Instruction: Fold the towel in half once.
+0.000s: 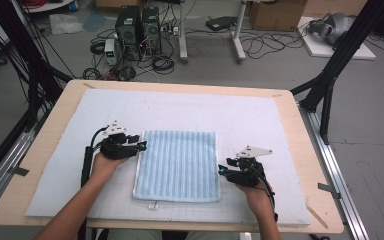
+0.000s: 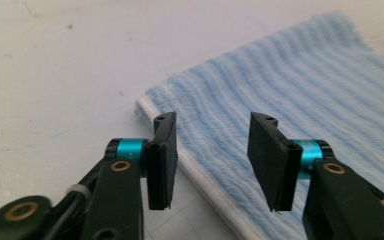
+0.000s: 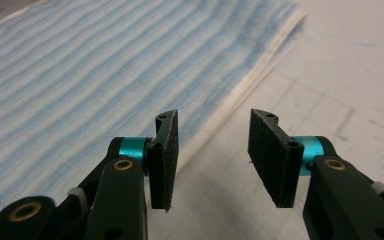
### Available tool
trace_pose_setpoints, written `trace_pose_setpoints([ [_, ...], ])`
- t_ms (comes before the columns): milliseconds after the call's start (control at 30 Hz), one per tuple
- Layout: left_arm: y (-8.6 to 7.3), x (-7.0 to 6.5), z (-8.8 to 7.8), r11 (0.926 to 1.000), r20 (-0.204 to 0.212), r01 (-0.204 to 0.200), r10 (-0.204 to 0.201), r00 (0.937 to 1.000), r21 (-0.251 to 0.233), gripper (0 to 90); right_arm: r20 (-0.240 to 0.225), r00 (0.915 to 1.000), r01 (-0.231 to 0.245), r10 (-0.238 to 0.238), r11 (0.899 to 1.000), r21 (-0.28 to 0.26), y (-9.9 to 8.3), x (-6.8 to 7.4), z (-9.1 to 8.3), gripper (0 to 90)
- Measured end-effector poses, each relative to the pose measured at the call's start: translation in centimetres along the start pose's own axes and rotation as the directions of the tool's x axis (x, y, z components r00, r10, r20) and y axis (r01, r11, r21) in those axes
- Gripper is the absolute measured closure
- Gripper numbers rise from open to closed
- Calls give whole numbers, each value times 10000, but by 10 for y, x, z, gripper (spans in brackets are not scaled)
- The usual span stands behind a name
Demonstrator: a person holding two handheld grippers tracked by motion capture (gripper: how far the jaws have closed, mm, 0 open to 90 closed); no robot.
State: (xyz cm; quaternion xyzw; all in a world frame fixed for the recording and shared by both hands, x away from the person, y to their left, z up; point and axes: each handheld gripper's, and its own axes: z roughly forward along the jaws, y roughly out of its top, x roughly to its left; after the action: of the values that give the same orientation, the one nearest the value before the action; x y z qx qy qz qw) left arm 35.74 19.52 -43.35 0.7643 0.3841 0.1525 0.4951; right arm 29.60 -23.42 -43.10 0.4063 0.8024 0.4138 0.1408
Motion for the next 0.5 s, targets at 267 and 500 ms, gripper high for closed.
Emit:
trace_pose_setpoints([
  [267,-12,12,-21,9905,827,889,-803,9933,-1052,404,548,9982,-192,224,9982,-572,1,-9,-12,429],
  [500,-17,8,-28,9851,635,795,-704,9955,-1528,218,1566,9867,-305,439,9958,-868,3,-22,-17,200],
])
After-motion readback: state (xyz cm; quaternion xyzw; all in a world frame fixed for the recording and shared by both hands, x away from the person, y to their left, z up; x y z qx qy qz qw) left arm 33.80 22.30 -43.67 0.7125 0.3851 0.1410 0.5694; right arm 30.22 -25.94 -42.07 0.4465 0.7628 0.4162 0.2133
